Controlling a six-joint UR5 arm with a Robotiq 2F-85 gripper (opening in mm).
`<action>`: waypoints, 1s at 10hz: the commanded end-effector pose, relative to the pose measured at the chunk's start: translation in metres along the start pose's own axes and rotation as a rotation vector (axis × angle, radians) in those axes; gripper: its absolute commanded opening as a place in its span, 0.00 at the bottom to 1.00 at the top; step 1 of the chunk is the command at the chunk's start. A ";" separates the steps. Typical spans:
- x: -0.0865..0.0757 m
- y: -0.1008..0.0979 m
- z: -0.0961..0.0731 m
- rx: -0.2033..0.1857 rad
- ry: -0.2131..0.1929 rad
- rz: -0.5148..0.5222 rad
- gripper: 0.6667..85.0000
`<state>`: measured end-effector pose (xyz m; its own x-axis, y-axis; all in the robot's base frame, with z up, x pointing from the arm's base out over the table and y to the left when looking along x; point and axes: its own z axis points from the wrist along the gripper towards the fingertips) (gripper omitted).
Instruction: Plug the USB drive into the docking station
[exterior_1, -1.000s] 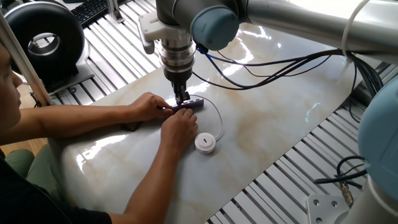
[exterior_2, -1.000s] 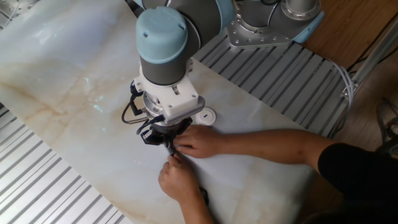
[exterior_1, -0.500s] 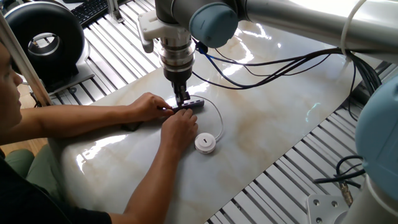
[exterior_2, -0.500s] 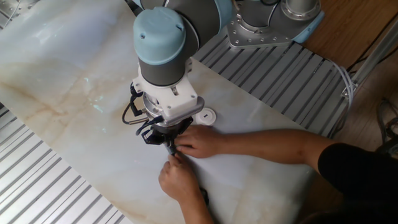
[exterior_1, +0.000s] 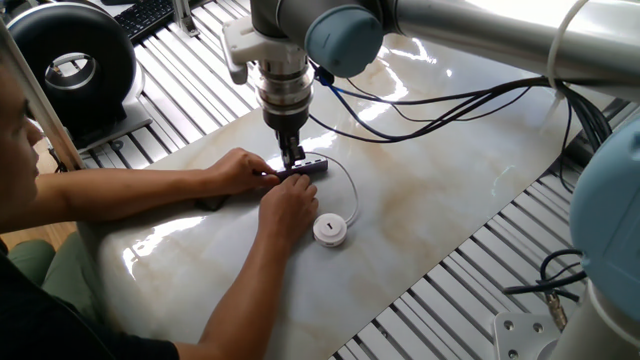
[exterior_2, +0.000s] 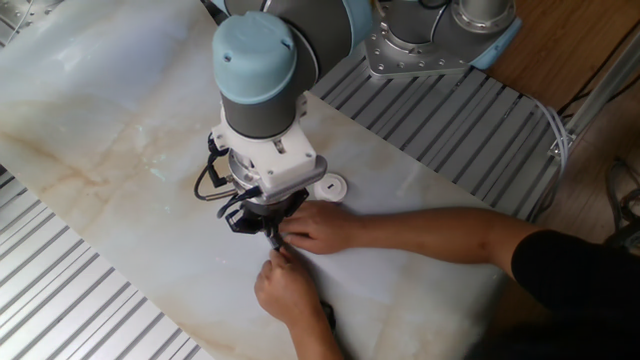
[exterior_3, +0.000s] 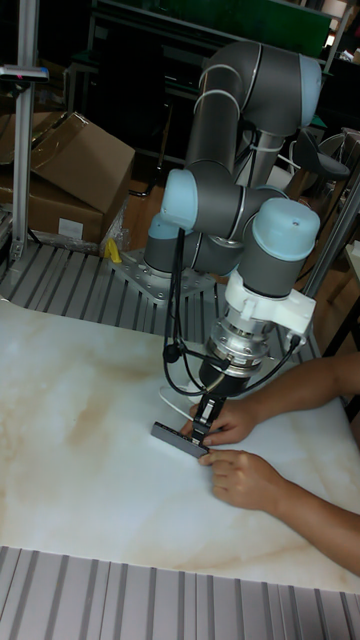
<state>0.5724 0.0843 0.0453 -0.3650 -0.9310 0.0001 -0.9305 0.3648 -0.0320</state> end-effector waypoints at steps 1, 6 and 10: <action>-0.001 -0.001 0.001 -0.004 -0.019 0.005 0.01; 0.005 0.011 -0.017 -0.024 0.002 0.017 0.01; 0.016 0.009 -0.050 0.000 -0.021 0.137 0.01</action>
<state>0.5589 0.0759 0.0746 -0.4279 -0.9038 0.0026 -0.9037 0.4278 -0.0201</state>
